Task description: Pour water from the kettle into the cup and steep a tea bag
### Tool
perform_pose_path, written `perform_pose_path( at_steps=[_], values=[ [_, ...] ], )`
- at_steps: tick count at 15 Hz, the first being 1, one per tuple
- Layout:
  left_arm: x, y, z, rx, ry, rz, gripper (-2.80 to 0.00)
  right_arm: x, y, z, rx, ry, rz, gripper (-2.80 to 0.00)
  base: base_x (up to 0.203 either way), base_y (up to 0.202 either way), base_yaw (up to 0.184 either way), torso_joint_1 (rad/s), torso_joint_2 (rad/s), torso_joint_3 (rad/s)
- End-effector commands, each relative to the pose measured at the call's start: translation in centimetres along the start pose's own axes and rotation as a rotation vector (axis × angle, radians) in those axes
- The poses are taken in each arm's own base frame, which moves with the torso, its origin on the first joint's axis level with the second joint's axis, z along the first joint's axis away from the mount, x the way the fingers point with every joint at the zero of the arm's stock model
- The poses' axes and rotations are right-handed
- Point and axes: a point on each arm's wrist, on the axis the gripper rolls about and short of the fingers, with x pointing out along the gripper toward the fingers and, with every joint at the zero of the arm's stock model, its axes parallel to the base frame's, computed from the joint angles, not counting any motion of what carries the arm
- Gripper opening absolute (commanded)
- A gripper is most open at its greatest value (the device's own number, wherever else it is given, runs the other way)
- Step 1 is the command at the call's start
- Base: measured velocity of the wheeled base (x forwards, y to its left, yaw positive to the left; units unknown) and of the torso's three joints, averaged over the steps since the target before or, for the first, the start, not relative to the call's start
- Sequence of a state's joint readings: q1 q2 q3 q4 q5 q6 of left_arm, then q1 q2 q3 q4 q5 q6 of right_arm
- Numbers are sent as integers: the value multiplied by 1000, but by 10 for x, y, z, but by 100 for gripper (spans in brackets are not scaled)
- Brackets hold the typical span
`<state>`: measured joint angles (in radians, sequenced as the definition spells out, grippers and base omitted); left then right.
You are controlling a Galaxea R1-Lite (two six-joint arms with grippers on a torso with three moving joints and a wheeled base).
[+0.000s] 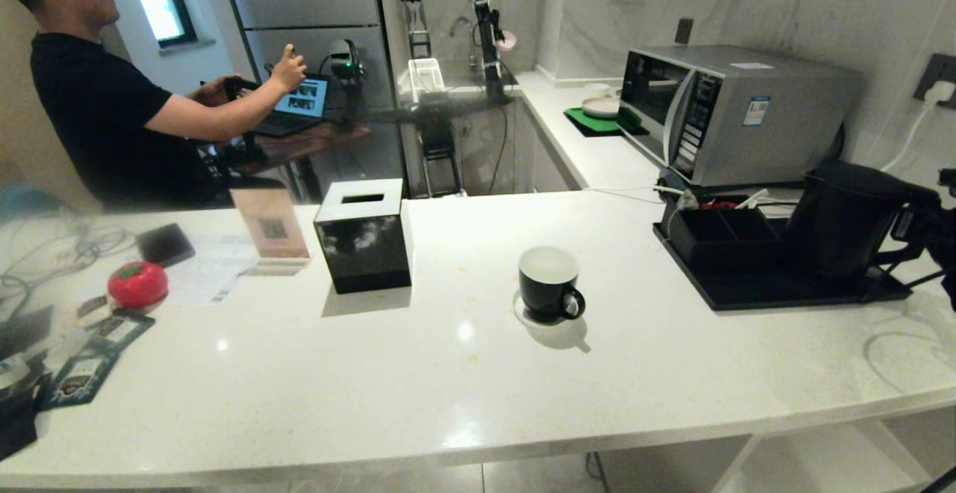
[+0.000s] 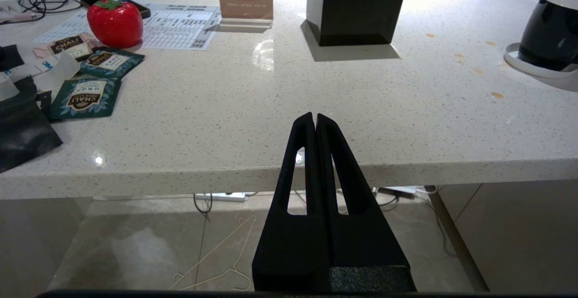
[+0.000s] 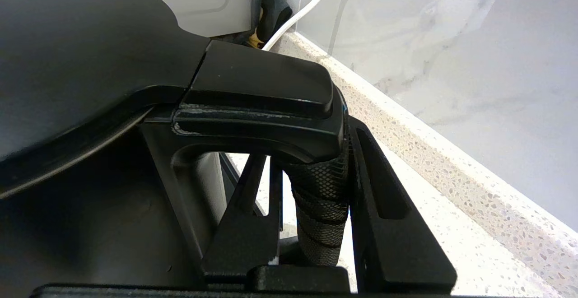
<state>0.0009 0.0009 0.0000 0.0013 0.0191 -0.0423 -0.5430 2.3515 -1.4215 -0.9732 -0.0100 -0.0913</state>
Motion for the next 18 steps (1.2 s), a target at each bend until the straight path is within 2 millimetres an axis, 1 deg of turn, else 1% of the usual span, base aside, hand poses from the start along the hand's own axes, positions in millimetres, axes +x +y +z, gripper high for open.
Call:
perform_pose_path(
  at_steps=[1, 9, 10, 12, 14, 18],
  values=[
    [0, 0, 0, -1, 1, 2, -280, 0, 0, 0, -1, -4, -1, -280, 0, 0, 0, 0, 0, 0],
    [0, 0, 0, -1, 1, 2, -280, -1, 0, 0, -1, -1, -1, -280, 0, 0, 0, 0, 0, 0],
    [0, 0, 0, -1, 1, 2, -280, -1, 0, 0, -2, -1, -1, 0, 0, 0, 0, 0, 0, 0],
    [0, 0, 0, -1, 1, 2, -280, -1, 0, 0, -2, -3, -3, 0, 0, 0, 0, 0, 0, 0],
    [0, 0, 0, -1, 1, 2, -280, -1, -1, 0, -1, 3, -49, 0, 0, 0, 0, 0, 0, 0],
    [0, 0, 0, -1, 1, 3, -280, -1, -1, -1, -1, 7, -59, 0, 0, 0, 0, 0, 0, 0]
  ],
)
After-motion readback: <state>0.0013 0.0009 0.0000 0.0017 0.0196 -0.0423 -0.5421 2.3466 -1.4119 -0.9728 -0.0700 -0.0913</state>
